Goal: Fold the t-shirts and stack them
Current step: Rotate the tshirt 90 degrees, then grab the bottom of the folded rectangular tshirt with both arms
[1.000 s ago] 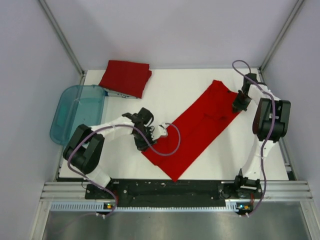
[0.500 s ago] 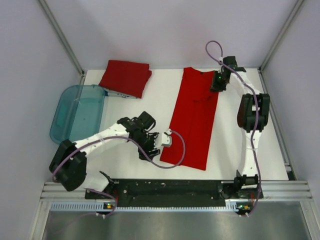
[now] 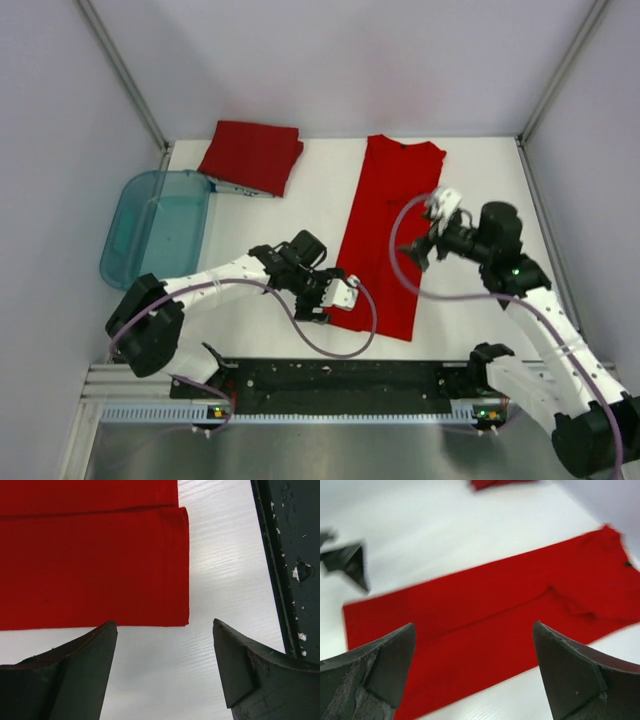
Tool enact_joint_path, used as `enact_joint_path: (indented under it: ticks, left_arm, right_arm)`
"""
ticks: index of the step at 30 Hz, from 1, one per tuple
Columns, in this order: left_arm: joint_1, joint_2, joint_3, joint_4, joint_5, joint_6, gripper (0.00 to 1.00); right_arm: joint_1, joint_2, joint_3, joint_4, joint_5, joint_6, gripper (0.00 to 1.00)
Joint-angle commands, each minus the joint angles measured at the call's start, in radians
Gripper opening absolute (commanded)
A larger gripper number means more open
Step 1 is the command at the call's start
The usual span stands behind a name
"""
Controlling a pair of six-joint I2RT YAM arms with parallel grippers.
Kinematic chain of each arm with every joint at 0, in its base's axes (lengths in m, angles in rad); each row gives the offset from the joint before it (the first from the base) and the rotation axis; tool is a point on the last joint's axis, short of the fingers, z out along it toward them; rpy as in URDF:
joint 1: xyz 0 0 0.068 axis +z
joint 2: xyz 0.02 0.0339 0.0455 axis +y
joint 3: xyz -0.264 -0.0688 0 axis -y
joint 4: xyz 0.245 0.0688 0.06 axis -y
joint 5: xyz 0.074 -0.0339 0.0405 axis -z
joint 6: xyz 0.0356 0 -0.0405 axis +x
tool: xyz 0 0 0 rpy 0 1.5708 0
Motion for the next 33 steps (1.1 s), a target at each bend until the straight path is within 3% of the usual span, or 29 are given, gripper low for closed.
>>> enact_joint_path:
  ticks: [1, 3, 6, 9, 18, 21, 22, 26, 28, 29, 32, 33]
  left_arm:
    - [-0.019, 0.043, -0.026, 0.08, -0.021, 0.101, 0.8]
    - [-0.029, 0.054, -0.027, 0.079, -0.035, 0.107, 0.78]
    - [-0.05, 0.061, -0.026, 0.056, -0.025, 0.125, 0.77]
    - [-0.064, 0.092, 0.016, -0.03, 0.023, 0.129, 0.72]
    - [-0.116, 0.134, -0.023, 0.037, -0.145, 0.135, 0.65]
    - [-0.144, 0.158, -0.036, 0.051, -0.202, 0.135, 0.57]
    - [-0.15, 0.17, -0.035, 0.051, -0.213, 0.129, 0.49]
    - [-0.165, 0.186, -0.026, 0.031, -0.219, 0.106, 0.26]
    - [-0.17, 0.18, -0.03, 0.027, -0.215, 0.093, 0.05]
    - [-0.171, 0.174, -0.033, 0.027, -0.209, 0.078, 0.0]
    - [-0.173, 0.135, -0.03, 0.001, -0.17, 0.023, 0.0]
    - [-0.174, 0.117, -0.023, -0.015, -0.153, -0.008, 0.0]
  right_arm:
    - [0.193, -0.132, -0.185, -0.208, -0.028, -0.465, 0.97]
    - [0.26, -0.17, -0.212, -0.3, 0.046, -0.483, 0.96]
    - [0.343, -0.172, -0.265, -0.429, 0.094, -0.555, 0.86]
    - [0.456, -0.129, -0.32, -0.487, 0.146, -0.633, 0.84]
    - [0.659, 0.116, -0.314, -0.417, 0.394, -0.608, 0.73]
    - [0.694, 0.19, -0.34, -0.353, 0.402, -0.577, 0.72]
    - [0.707, 0.205, -0.351, -0.325, 0.41, -0.571, 0.71]
    - [0.744, 0.273, -0.345, -0.337, 0.439, -0.563, 0.44]
    - [0.747, 0.271, -0.341, -0.351, 0.442, -0.566, 0.31]
    - [0.747, 0.265, -0.341, -0.356, 0.434, -0.568, 0.23]
    - [0.748, 0.222, -0.325, -0.4, 0.419, -0.575, 0.01]
    - [0.748, 0.199, -0.316, -0.424, 0.408, -0.586, 0.0]
